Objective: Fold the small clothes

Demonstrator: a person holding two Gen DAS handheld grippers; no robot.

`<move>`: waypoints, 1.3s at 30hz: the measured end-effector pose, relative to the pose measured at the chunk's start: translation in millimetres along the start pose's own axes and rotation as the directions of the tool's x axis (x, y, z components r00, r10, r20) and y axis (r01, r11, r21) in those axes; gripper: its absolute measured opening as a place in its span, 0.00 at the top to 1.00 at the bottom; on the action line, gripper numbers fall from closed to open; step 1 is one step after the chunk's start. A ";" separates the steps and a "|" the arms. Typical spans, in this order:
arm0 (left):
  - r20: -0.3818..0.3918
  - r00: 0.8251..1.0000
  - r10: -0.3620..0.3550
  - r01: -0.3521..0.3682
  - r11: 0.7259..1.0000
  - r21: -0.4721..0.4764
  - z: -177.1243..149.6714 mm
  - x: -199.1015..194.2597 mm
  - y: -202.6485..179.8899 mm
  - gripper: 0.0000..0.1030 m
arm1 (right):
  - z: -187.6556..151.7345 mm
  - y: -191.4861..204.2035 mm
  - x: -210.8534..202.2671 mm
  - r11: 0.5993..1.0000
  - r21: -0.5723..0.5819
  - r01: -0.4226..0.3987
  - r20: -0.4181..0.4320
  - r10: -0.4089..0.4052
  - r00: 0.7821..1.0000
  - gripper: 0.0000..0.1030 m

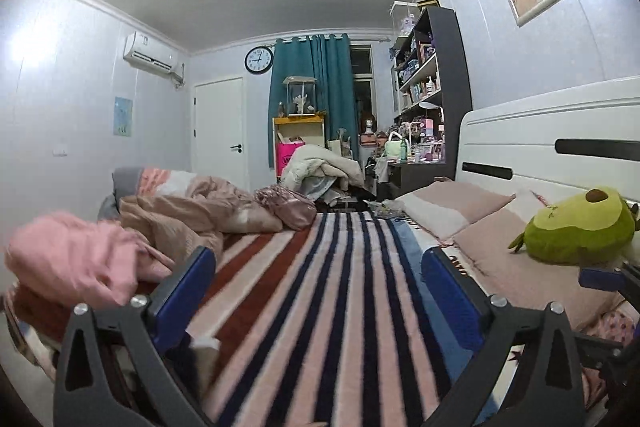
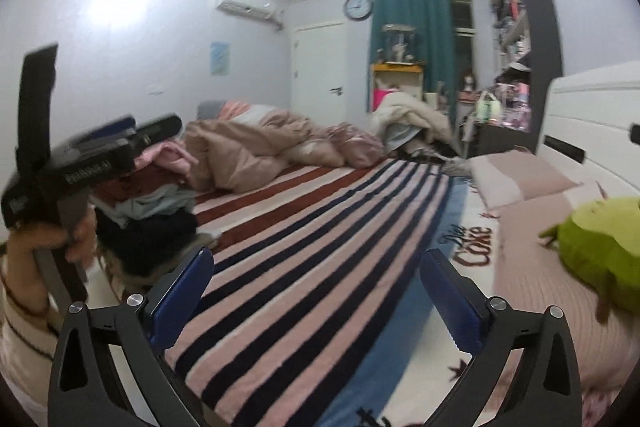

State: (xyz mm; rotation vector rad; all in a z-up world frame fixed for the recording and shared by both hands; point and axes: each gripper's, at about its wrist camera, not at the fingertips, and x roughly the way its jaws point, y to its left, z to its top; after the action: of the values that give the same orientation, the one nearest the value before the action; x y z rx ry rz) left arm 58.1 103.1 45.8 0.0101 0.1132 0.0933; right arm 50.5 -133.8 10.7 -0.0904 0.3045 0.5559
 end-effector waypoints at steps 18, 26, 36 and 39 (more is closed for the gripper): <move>-0.057 0.997 -0.046 0.046 0.999 0.007 -23.3 5.8 -30.1 0.01 | -7.3 -10.2 -27.0 0.996 0.037 0.077 0.044 -0.078 0.996 0.00; -0.063 0.996 -0.057 0.058 0.998 0.011 -25.9 3.0 -34.1 0.01 | -5.5 -7.4 -33.9 0.996 0.024 0.083 0.054 -0.084 0.995 0.00; -0.071 0.995 -0.065 0.067 0.998 0.016 -24.4 3.2 -33.4 0.01 | -4.9 -6.7 -34.6 0.996 0.044 0.083 0.045 -0.085 0.995 0.00; -0.073 0.995 -0.066 0.067 0.998 0.015 -24.9 3.3 -32.8 0.01 | -4.3 -9.5 -32.8 0.996 0.041 0.085 0.041 -0.086 0.995 0.00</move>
State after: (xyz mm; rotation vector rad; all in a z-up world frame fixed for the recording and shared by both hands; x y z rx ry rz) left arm 61.6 70.8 20.2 0.0204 0.1864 0.0258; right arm 28.0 -159.1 16.7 -0.0530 0.2684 0.4660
